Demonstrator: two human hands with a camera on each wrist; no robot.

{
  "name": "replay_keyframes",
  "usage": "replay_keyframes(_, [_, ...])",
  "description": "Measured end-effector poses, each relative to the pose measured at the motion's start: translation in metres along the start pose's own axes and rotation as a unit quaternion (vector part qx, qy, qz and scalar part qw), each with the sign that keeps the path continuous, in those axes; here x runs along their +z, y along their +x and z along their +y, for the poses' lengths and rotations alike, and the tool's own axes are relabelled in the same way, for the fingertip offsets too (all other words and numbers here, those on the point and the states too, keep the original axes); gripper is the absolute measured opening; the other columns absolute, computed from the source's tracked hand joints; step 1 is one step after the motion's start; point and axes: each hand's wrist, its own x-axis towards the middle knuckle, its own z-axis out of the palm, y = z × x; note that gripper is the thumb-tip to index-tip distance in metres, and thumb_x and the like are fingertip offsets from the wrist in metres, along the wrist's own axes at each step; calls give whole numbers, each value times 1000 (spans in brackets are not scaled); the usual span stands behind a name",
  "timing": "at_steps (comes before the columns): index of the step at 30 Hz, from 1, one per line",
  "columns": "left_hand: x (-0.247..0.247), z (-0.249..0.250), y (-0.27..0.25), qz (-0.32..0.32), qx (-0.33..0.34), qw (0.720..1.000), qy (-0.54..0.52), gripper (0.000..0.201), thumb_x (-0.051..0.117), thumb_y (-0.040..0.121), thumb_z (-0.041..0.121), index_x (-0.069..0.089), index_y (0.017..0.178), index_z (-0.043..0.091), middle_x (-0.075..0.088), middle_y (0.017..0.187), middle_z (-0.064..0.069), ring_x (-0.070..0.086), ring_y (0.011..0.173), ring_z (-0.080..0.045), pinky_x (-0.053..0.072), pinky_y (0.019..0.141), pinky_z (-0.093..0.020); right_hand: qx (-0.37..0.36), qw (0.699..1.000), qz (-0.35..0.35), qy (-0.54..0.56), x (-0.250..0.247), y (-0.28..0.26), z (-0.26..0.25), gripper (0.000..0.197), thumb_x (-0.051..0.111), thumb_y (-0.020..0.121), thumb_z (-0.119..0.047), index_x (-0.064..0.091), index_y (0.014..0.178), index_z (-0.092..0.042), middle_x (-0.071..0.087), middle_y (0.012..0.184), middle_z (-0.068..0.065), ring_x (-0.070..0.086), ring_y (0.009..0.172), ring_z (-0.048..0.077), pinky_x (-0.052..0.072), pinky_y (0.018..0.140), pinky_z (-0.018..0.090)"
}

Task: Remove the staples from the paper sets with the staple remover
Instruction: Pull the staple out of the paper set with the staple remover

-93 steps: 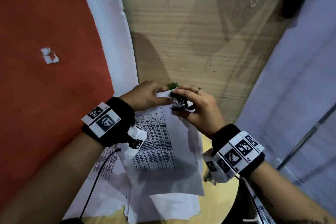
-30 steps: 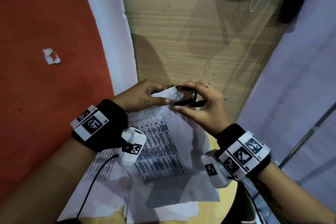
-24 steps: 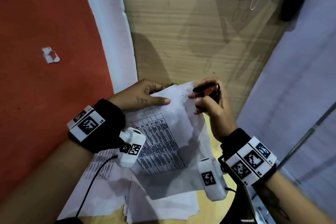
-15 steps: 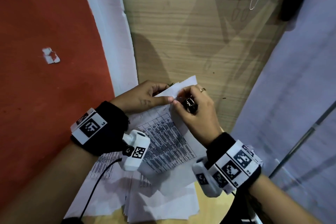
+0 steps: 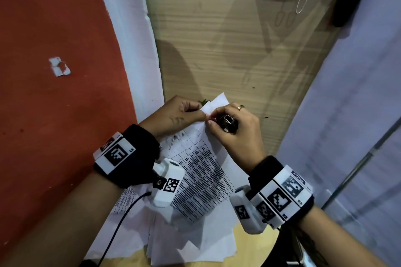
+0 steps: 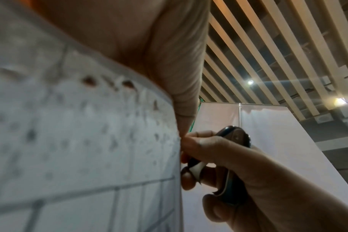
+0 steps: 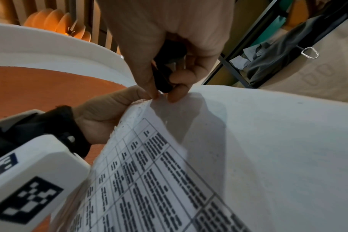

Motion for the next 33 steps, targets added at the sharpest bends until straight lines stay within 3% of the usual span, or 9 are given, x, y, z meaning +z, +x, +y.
replay_keyframes(3, [1, 2, 0, 5, 0, 1000, -3, 25, 65, 78, 15, 65, 78, -10, 60, 70, -7, 52, 68, -10, 42, 62, -21, 1, 1000, 4, 8, -1, 2, -1, 11, 70, 72, -16, 70, 78, -7, 65, 78, 1, 56, 75, 7, 41, 71, 10])
replay_keyframes(8, [3, 0, 1, 19, 5, 1000, 10, 12, 59, 87, -2, 69, 79, 1, 64, 61, 8, 56, 59, 0, 46, 58, -13, 34, 998, -5, 45, -4, 5, -3, 11, 71, 69, -18, 71, 75, -9, 66, 75, 0, 58, 74, 9, 43, 70, 14])
replay_keyframes(13, [6, -2, -2, 31, 25, 999, 29, 8, 65, 82, 11, 70, 76, 14, 63, 68, 6, 54, 64, -3, 45, 61, -18, 145, 980, -41, 127, -7, 7, -5, 4, 70, 66, -22, 68, 66, -19, 69, 69, 1, 64, 69, 19, 48, 64, 30])
replay_keyframes(16, [5, -3, -3, 33, 36, 997, 56, 20, 64, 74, 30, 71, 80, 12, 61, 74, -1, 52, 70, -10, 42, 65, -26, 187, 967, -61, 161, -12, 10, -8, 6, 71, 71, -16, 68, 67, -13, 67, 62, 4, 61, 60, 14, 37, 51, 12])
replay_keyframes(18, [5, -2, -3, 29, 38, 996, 73, 31, 63, 73, 38, 71, 84, 11, 62, 75, -1, 52, 71, -9, 42, 66, -26, 200, 963, -70, 167, -14, 12, -10, 9, 71, 75, -8, 68, 68, -11, 66, 62, 8, 59, 59, 13, 34, 47, 9])
replay_keyframes(21, [5, 0, -6, 14, 27, 998, 50, 9, 66, 86, 18, 71, 86, 11, 67, 75, 4, 57, 70, 0, 45, 67, -16, 213, 958, -65, 181, -15, 13, -14, 11, 70, 76, -4, 67, 67, -10, 64, 63, 11, 56, 59, 14, 34, 46, 9])
replay_keyframes(25, [7, -3, -10, -1, -10, 998, -56, 13, 61, 88, 7, 69, 97, 2, 71, 92, -12, 65, 85, -18, 52, 79, -31, 232, 950, -49, 203, -12, 8, -15, 12, 72, 75, -4, 67, 66, -10, 64, 63, 8, 56, 59, 13, 36, 49, 11])
replay_keyframes(29, [12, -3, -8, 28, -7, 998, -56, 13, 64, 85, 3, 70, 97, 4, 71, 91, -13, 65, 82, -17, 51, 76, -31, 235, 952, -20, 196, -8, 3, -14, 9, 72, 67, -14, 68, 60, -19, 67, 64, -1, 60, 66, 15, 40, 60, 22])
replay_keyframes(33, [15, -6, -3, 66, 23, 997, 26, 35, 65, 70, 32, 72, 94, 7, 70, 95, -22, 60, 80, -15, 53, 77, -44, 264, 950, -12, 165, -7, 7, -15, 23, 73, 70, -9, 65, 52, -22, 63, 56, -5, 59, 62, 14, 36, 53, 18])
